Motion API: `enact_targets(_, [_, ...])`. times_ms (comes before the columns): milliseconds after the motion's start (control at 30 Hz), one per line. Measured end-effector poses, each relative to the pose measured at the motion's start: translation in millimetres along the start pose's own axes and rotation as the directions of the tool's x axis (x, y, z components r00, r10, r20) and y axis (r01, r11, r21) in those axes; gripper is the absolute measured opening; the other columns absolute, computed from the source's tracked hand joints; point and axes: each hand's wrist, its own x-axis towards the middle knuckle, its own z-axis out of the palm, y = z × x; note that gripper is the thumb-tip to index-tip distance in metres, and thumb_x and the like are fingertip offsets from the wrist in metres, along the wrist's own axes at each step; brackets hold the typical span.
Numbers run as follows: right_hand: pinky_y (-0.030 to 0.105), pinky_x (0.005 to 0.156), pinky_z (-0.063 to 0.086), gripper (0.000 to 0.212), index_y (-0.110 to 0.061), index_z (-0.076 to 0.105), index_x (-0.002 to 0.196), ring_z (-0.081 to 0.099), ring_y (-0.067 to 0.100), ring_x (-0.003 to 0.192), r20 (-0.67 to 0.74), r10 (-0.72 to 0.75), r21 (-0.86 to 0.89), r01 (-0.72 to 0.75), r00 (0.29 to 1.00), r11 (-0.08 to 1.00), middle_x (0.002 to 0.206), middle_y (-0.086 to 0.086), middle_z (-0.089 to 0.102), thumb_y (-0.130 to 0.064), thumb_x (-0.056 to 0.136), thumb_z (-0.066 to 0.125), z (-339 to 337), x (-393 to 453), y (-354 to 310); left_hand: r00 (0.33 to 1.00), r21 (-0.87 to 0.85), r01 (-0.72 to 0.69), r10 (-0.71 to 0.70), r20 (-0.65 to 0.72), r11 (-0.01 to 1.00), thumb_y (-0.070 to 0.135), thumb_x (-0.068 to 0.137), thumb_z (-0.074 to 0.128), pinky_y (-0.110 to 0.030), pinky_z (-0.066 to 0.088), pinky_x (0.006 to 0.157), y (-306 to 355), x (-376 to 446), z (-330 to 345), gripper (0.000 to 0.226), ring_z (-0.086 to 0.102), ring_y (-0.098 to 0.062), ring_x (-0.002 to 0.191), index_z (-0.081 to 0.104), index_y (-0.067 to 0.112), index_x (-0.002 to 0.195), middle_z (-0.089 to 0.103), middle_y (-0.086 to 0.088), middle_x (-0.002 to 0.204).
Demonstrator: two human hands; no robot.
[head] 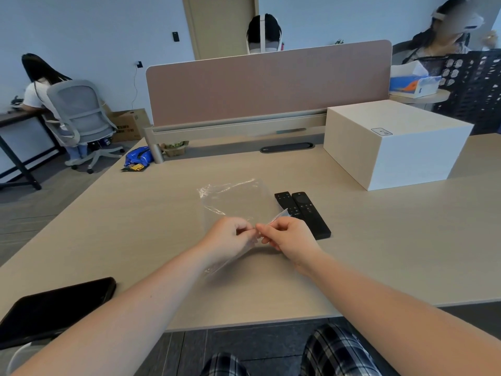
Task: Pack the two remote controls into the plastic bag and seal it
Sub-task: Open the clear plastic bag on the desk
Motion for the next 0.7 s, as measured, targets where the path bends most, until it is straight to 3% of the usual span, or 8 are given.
enact_targets(67, [0.011,0.046,0.038,0.024,-0.014,0.062,0.062,0.046,-0.004,0.038,0.002,-0.009,-0.044,0.009,1.0,0.999,0.06,0.002,0.064,-0.02,0.083,0.072,1,0,0,1.0,0.025,0.005,-0.005,0.012,1.0,0.018,0.089,0.062,-0.01,0.035,0.052,-1,1,-2,0.022,0.046,-0.003,0.056,0.07,0.009,0.069,0.055,0.006,0.058])
enact_targets(167, [0.016,0.052,0.04,0.026,-0.017,0.062,0.06,0.046,0.002,0.045,0.0,-0.036,-0.143,0.036,0.999,0.989,0.058,-0.002,0.064,-0.022,0.082,0.073,1,0,-1,0.999,0.017,0.02,-0.021,0.045,1.0,0.018,0.088,0.062,-0.02,0.038,0.059,-4,4,-5,0.023,0.047,-0.007,0.058,0.07,0.002,0.075,0.056,0.002,0.061])
enact_targets(300, [0.012,0.051,0.041,0.028,-0.016,0.061,0.06,0.048,0.008,0.052,0.018,-0.059,-0.252,0.062,0.998,0.966,0.06,-0.002,0.064,-0.029,0.079,0.075,3,-2,-2,0.994,0.055,0.048,-0.053,0.092,0.997,0.014,0.089,0.061,-0.008,0.03,0.04,-2,5,-12,0.018,0.041,0.002,0.037,0.067,0.007,0.073,0.047,0.006,0.052])
enact_targets(367, [0.016,0.053,0.043,0.029,-0.016,0.06,0.06,0.05,0.011,0.055,0.031,-0.046,-0.289,0.053,0.998,0.956,0.061,0.0,0.064,-0.031,0.078,0.076,4,-2,-3,0.996,0.136,0.019,-0.03,0.08,0.99,0.013,0.09,0.059,-0.007,0.036,0.047,-1,6,-13,0.02,0.047,0.001,0.049,0.064,0.015,0.071,0.051,0.008,0.056])
enact_targets(433, [0.012,0.045,0.039,0.031,-0.017,0.056,0.056,0.047,0.01,0.05,0.049,-0.029,-0.345,0.044,0.998,0.938,0.058,-0.001,0.062,-0.026,0.081,0.073,4,-3,-4,1.0,0.289,0.002,0.007,-0.029,0.957,0.016,0.091,0.054,-0.025,0.048,0.068,-3,7,-15,0.022,0.058,-0.017,0.07,0.06,0.021,0.071,0.06,0.006,0.067])
enact_targets(533, [0.017,0.044,0.039,0.034,-0.016,0.051,0.05,0.045,0.009,0.048,-0.051,0.002,-0.345,-0.019,0.999,0.938,0.054,-0.003,0.06,-0.009,0.081,0.061,1,-2,-3,0.968,0.441,0.032,0.083,-0.237,0.897,0.019,0.092,0.05,-0.038,0.048,0.072,-10,9,-31,0.015,0.06,-0.03,0.083,0.06,0.015,0.081,0.068,-0.006,0.083])
enact_targets(633, [0.021,0.049,0.039,0.027,-0.011,0.053,0.053,0.048,0.012,0.052,-0.139,0.033,-0.278,-0.071,0.99,0.958,0.056,-0.003,0.064,-0.006,0.079,0.055,-5,2,-4,0.979,0.401,-0.055,0.128,-0.157,0.914,0.011,0.088,0.056,-0.038,0.047,0.073,-13,8,-42,0.002,0.058,-0.032,0.078,0.057,0.013,0.089,0.064,-0.006,0.081])
enact_targets(700, [0.024,0.054,0.042,0.02,-0.008,0.056,0.057,0.051,0.016,0.056,-0.153,0.046,-0.252,-0.084,0.987,0.964,0.054,-0.004,0.065,-0.006,0.078,0.055,-6,5,-5,0.983,0.393,-0.109,0.158,-0.094,0.913,0.003,0.084,0.054,-0.04,0.046,0.069,-10,5,-42,0.018,0.053,-0.033,0.071,0.044,0.016,0.092,0.056,-0.004,0.077])
